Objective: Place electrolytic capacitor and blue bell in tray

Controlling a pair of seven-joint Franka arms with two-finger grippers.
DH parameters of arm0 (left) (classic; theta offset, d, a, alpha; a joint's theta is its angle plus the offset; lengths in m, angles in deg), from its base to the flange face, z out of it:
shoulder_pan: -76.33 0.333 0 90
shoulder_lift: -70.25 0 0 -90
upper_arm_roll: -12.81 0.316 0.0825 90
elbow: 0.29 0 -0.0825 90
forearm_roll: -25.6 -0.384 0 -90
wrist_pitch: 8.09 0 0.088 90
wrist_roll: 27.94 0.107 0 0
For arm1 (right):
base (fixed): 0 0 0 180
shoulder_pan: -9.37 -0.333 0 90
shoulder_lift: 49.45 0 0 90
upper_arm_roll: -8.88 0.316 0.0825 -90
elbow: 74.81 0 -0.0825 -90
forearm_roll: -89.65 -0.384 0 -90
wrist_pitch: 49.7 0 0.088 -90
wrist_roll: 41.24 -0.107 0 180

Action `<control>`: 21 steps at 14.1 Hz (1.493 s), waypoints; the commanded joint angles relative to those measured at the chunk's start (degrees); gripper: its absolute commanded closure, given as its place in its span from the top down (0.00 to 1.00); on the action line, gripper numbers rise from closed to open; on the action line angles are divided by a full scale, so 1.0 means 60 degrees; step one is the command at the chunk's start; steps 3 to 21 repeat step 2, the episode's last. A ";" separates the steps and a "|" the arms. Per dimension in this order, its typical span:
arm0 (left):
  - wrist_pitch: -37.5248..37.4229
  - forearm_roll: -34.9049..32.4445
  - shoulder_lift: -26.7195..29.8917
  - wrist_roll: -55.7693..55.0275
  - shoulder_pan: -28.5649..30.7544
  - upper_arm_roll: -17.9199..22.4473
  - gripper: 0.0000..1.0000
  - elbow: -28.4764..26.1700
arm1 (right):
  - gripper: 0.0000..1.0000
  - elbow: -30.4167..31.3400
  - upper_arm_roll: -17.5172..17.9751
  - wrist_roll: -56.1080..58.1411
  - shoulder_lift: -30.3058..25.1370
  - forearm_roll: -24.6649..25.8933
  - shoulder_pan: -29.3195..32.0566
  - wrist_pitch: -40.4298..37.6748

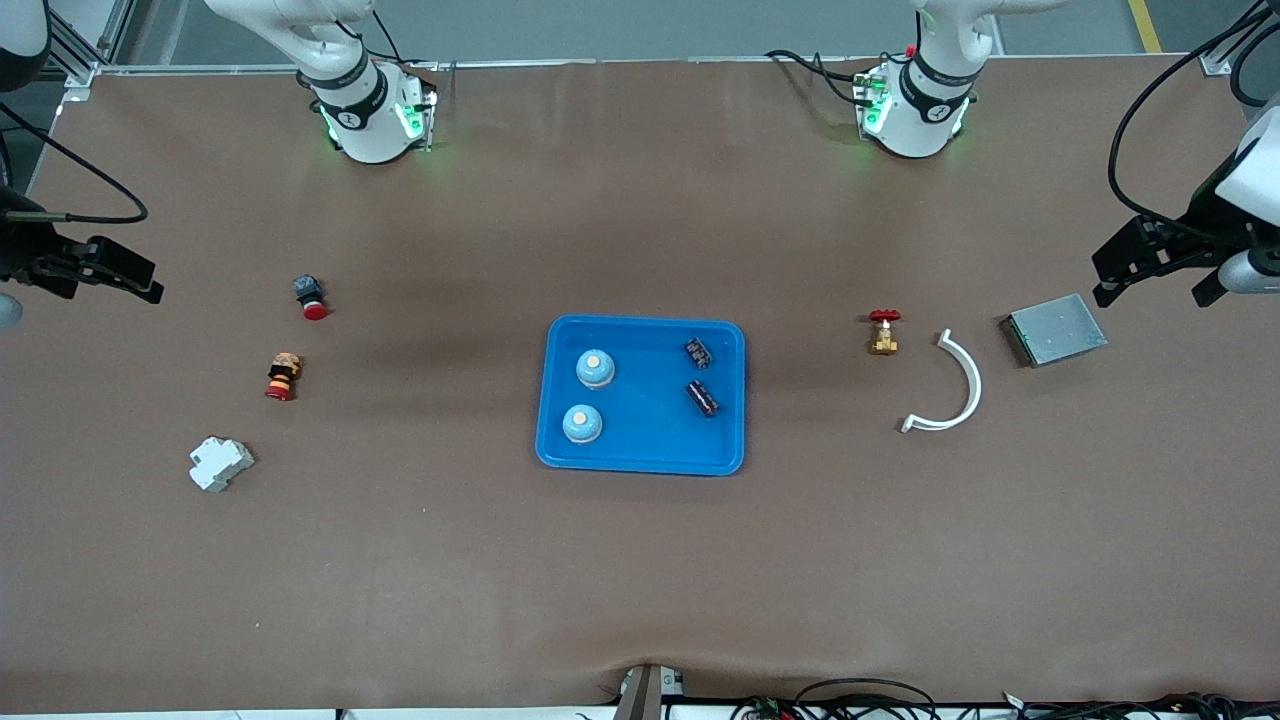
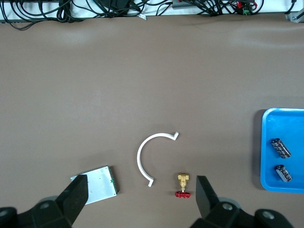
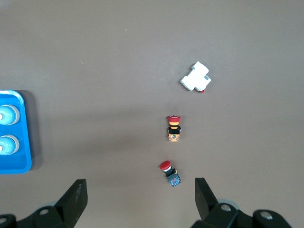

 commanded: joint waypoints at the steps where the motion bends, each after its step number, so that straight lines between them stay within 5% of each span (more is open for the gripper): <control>1: -0.0189 0.0189 -0.0028 0.0057 0.0035 0.0003 1.00 0.0175 | 1.00 0.0100 0.0079 -0.0013 -0.0172 -0.0050 0.0084 0.0030; 21: -0.0189 0.0189 -0.0028 0.0057 0.0035 0.0003 1.00 0.0175 | 1.00 0.0115 0.0079 -0.0013 -0.0172 -0.0050 0.0070 0.0016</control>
